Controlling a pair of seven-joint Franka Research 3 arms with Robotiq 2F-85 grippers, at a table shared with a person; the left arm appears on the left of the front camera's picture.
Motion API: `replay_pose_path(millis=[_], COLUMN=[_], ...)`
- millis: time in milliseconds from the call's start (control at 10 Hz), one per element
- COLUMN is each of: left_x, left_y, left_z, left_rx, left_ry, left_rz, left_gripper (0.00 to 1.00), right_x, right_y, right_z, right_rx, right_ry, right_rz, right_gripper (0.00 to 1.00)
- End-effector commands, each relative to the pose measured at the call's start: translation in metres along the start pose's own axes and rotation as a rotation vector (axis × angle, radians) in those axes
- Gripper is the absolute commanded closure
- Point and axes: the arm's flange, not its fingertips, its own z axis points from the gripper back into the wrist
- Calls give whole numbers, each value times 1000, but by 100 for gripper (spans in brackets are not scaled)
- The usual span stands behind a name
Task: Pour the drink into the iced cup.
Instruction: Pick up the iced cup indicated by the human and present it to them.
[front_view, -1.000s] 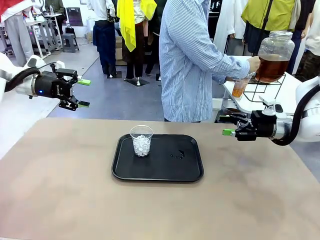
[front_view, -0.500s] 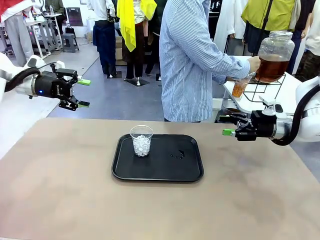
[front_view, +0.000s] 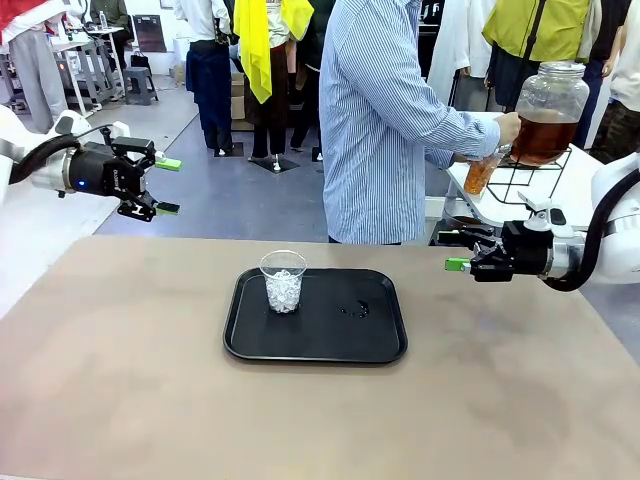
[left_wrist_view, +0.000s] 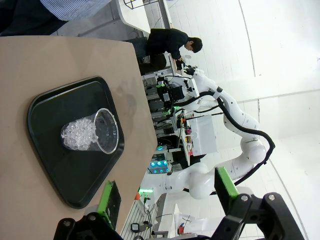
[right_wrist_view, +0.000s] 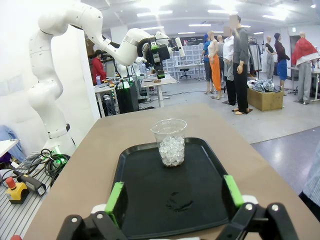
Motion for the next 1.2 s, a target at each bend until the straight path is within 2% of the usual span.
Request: replay_pose_path(millis=[0,1100], left_x=[-3,-3], left_y=[-2,-2], left_z=[0,0], left_rx=[4,4], left_ry=[-5,-5], left_rz=[-2,-2], left_gripper=[0,0], right_x=[3,3], right_y=[-2,-2], right_z=[-2,-2], right_rx=[3,3], right_ry=[3,3], right_rz=[8,8], right_gripper=[0,0])
